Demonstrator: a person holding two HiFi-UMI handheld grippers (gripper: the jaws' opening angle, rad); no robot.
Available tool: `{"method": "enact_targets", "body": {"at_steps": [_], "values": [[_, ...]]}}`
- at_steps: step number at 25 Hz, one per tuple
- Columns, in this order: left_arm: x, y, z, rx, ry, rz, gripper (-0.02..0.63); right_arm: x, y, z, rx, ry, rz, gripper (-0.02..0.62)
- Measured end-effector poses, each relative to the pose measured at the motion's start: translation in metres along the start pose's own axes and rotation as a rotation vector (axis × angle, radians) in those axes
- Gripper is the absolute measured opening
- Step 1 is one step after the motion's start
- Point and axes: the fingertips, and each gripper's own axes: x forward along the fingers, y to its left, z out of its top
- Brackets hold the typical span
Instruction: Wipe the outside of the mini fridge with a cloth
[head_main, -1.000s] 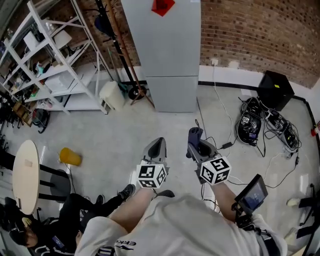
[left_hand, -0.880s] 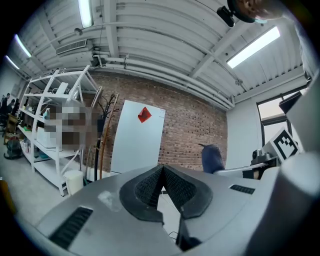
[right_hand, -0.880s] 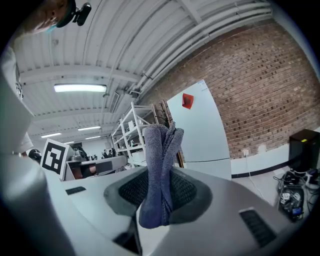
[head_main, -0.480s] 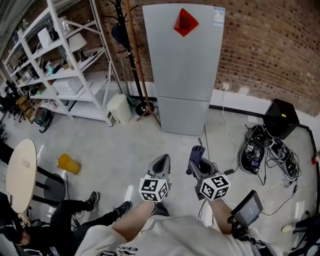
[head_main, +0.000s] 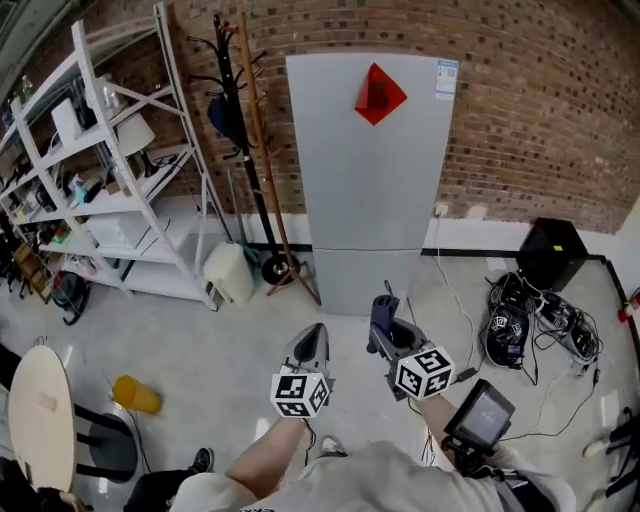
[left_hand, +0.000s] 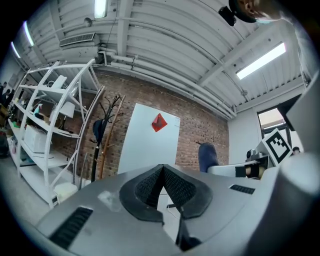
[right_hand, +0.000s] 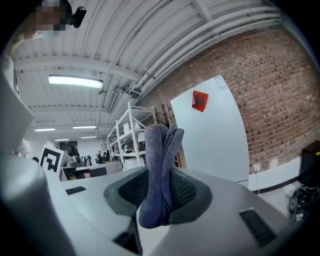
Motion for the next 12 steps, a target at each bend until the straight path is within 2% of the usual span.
{"method": "enact_targets", "body": {"at_steps": [7, 12], "values": [[0.04, 0.073, 0.028, 0.039, 0.003, 0.031, 0.0, 0.077, -0.003, 0.029, -0.058, -0.012, -0.023, 0.106], [0.064, 0.102, 0.038, 0.024, -0.024, 0.039, 0.0, 0.117, -0.013, 0.045, -0.077, -0.029, -0.039, 0.106]]}}
